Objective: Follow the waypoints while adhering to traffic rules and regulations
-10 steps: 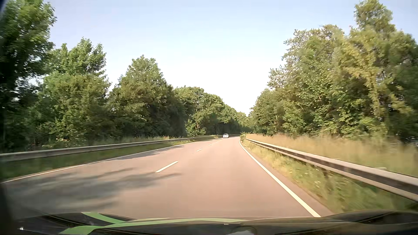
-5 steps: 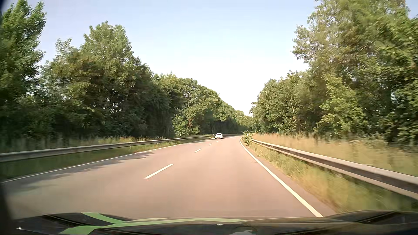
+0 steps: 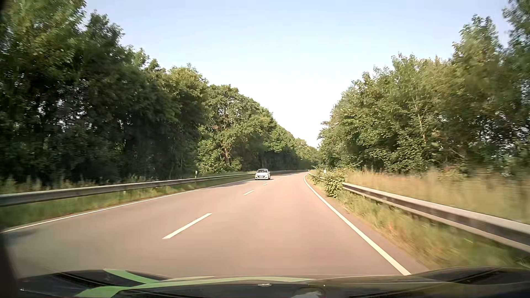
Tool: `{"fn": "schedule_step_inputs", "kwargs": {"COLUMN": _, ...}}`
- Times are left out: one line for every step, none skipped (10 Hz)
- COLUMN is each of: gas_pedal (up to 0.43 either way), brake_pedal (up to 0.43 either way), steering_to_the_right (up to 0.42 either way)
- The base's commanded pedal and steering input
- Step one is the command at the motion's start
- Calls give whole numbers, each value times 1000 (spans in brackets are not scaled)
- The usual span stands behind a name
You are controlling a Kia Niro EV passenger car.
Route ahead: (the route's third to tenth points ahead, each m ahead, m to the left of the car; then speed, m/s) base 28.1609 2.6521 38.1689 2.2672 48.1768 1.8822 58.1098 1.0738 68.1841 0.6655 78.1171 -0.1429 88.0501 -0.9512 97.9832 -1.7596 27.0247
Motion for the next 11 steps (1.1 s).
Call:
{"fn": "schedule_step_inputs", "kwargs": {"gas_pedal": 209, "brake_pedal": 0, "steering_to_the_right": 5}}
{"fn": "schedule_step_inputs", "kwargs": {"gas_pedal": 220, "brake_pedal": 0, "steering_to_the_right": 5}}
{"fn": "schedule_step_inputs", "kwargs": {"gas_pedal": 220, "brake_pedal": 0, "steering_to_the_right": 5}}
{"fn": "schedule_step_inputs", "kwargs": {"gas_pedal": 220, "brake_pedal": 0, "steering_to_the_right": 5}}
{"fn": "schedule_step_inputs", "kwargs": {"gas_pedal": 220, "brake_pedal": 0, "steering_to_the_right": 4}}
{"fn": "schedule_step_inputs", "kwargs": {"gas_pedal": 220, "brake_pedal": 0, "steering_to_the_right": 4}}
{"fn": "schedule_step_inputs", "kwargs": {"gas_pedal": 220, "brake_pedal": 0, "steering_to_the_right": 4}}
{"fn": "schedule_step_inputs", "kwargs": {"gas_pedal": 220, "brake_pedal": 0, "steering_to_the_right": 4}}
{"fn": "schedule_step_inputs", "kwargs": {"gas_pedal": 220, "brake_pedal": 0, "steering_to_the_right": 4}}
{"fn": "schedule_step_inputs", "kwargs": {"gas_pedal": 209, "brake_pedal": 0, "steering_to_the_right": 4}}
{"fn": "schedule_step_inputs", "kwargs": {"gas_pedal": 189, "brake_pedal": 0, "steering_to_the_right": 5}}
